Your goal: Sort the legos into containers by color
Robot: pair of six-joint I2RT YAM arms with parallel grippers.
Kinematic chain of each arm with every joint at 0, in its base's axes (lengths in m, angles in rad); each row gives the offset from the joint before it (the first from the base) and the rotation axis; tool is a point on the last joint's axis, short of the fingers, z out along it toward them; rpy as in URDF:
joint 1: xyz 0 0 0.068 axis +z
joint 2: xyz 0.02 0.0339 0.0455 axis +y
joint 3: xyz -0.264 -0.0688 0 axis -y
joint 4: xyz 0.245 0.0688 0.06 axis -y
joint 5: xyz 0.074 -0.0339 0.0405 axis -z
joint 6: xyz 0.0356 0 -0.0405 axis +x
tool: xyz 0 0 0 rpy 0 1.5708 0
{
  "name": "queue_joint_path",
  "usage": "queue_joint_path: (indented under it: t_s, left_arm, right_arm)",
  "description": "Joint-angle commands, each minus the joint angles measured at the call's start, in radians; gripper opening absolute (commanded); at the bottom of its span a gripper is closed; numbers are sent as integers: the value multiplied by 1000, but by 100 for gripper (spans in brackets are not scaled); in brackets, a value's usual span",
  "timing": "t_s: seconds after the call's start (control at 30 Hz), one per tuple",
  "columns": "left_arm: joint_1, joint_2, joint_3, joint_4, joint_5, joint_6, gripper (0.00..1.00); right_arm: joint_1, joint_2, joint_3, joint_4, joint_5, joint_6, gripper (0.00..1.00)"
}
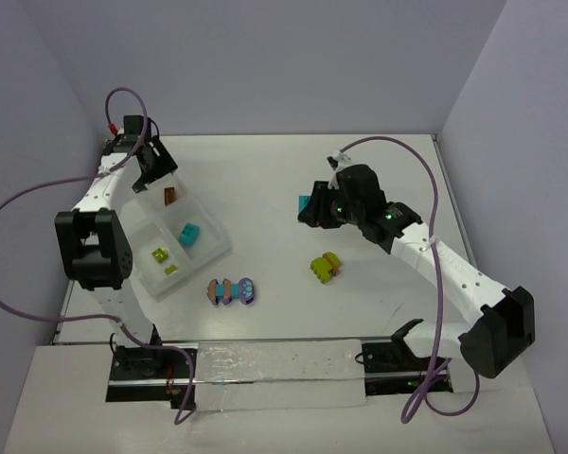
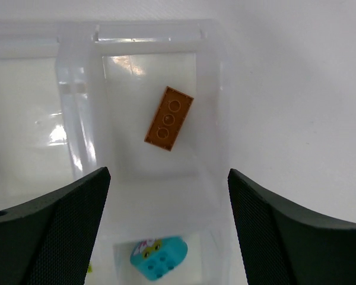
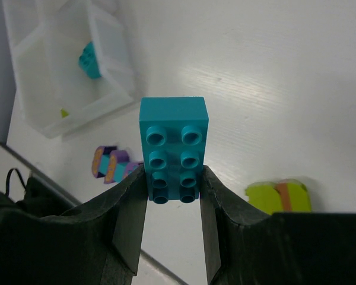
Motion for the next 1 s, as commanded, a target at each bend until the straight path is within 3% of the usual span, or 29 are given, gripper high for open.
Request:
queue_joint_path:
  t_s: [0.0, 0.3, 0.73, 0.97]
  left_arm:
    - [6, -201, -6, -27, 16, 15, 87]
    - [6, -430, -109, -97, 87, -11, 88]
    - [5, -545, -143, -150, 58, -13, 88]
    - [6, -545, -134, -160, 52, -8, 88]
  right_arm:
    - [104, 47, 86, 81, -25, 16, 0]
    - [304, 324, 313, 117, -55, -26, 0]
    - [355, 701, 649, 49, -70, -9, 0]
    - [378, 832, 785, 6, -81, -16, 8]
